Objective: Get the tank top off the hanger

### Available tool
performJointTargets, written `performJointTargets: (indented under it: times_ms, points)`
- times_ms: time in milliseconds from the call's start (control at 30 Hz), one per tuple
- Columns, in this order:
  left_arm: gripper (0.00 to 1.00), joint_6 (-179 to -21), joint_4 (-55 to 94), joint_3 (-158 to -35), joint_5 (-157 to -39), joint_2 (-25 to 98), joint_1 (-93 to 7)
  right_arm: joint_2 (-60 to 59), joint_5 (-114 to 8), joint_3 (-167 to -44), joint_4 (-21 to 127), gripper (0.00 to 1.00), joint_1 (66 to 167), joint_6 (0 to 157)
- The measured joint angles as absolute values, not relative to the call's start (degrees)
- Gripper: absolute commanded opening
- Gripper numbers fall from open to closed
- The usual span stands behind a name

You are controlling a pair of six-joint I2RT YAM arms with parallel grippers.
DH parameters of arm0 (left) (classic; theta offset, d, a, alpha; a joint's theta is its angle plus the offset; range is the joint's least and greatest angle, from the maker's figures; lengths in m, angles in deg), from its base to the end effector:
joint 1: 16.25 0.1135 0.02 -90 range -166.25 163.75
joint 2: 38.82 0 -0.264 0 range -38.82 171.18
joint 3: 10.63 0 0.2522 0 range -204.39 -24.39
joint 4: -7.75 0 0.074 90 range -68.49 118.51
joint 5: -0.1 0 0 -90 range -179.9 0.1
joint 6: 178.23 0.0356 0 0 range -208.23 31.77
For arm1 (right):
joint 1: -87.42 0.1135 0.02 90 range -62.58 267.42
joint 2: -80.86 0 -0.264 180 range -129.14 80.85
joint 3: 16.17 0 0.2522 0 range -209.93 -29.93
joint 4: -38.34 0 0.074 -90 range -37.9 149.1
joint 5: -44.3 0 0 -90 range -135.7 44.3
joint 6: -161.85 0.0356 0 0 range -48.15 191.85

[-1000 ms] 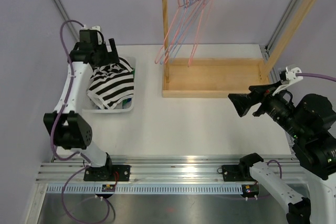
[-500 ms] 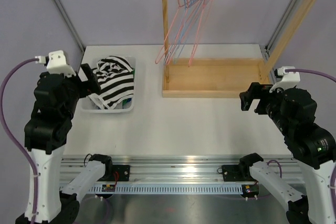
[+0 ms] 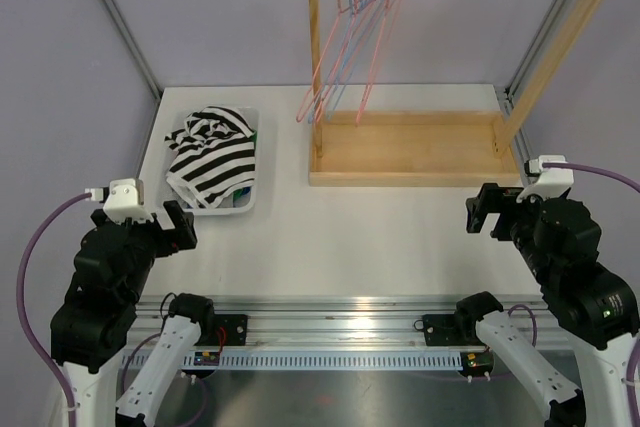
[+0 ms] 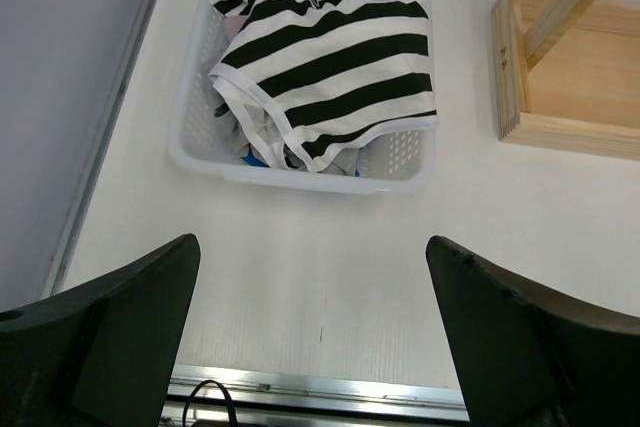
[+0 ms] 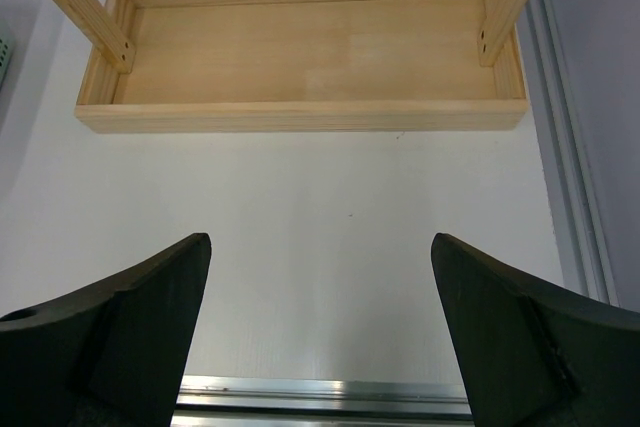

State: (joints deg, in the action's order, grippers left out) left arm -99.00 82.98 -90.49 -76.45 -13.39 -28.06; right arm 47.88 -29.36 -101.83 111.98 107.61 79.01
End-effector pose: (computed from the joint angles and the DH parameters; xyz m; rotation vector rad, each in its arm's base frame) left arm 0.0309 0.0020 0.3934 -0.1386 1.9186 -0.0372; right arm 0.0527 0.0087 0.4191 -0.0294 1.9212 0.0442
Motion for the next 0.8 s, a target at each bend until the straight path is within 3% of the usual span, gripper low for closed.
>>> performJointTargets:
  times_ms: [800]
  points:
    - [0.99, -98.8, 79.5, -83.3, -78.1, -16.6, -28.4, 48.3, -31.9, -97.0, 106.7, 1.0, 107.6, 79.9]
